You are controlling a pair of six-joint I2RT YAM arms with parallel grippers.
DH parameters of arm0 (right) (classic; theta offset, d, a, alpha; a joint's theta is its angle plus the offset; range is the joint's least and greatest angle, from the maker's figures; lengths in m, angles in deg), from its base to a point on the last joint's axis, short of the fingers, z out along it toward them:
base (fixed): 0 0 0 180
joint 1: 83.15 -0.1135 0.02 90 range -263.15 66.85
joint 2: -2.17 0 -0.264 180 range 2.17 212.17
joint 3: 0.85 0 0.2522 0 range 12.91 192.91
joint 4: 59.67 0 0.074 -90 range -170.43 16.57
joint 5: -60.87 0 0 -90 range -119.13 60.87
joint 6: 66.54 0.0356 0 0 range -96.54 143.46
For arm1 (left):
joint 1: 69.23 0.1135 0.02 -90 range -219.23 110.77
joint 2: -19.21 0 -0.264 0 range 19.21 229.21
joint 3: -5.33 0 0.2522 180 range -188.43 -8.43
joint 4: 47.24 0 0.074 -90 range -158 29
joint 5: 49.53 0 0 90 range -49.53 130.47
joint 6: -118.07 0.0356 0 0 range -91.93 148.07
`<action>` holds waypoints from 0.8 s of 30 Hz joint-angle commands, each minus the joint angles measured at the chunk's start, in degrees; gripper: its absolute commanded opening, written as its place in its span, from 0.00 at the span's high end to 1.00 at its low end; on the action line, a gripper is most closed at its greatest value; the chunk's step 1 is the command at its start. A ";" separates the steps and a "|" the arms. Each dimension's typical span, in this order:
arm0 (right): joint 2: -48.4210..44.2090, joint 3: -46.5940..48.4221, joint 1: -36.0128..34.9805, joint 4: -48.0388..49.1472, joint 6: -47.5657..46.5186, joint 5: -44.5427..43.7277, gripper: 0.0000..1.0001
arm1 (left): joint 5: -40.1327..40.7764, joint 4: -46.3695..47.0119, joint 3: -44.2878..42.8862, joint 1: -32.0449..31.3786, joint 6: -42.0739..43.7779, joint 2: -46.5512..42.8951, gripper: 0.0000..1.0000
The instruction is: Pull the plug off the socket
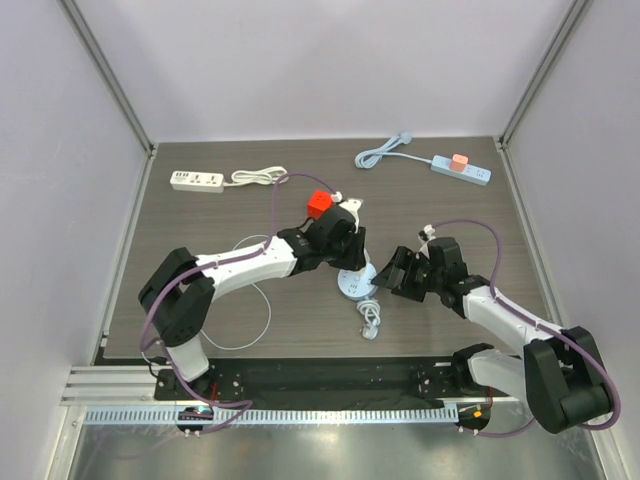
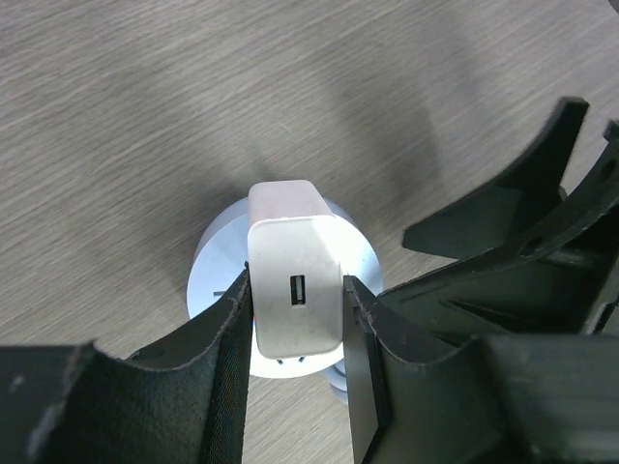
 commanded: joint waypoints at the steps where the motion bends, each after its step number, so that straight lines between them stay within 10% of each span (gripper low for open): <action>1: 0.89 0.84 0.23 9.68 0.94 8.75 0.21 | -3.79 6.87 0.25 0.15 0.93 -4.03 1.00; 24: 8.45 -5.31 0.23 27.26 5.60 11.93 0.54 | -11.87 11.88 3.07 0.15 -1.27 -7.02 1.00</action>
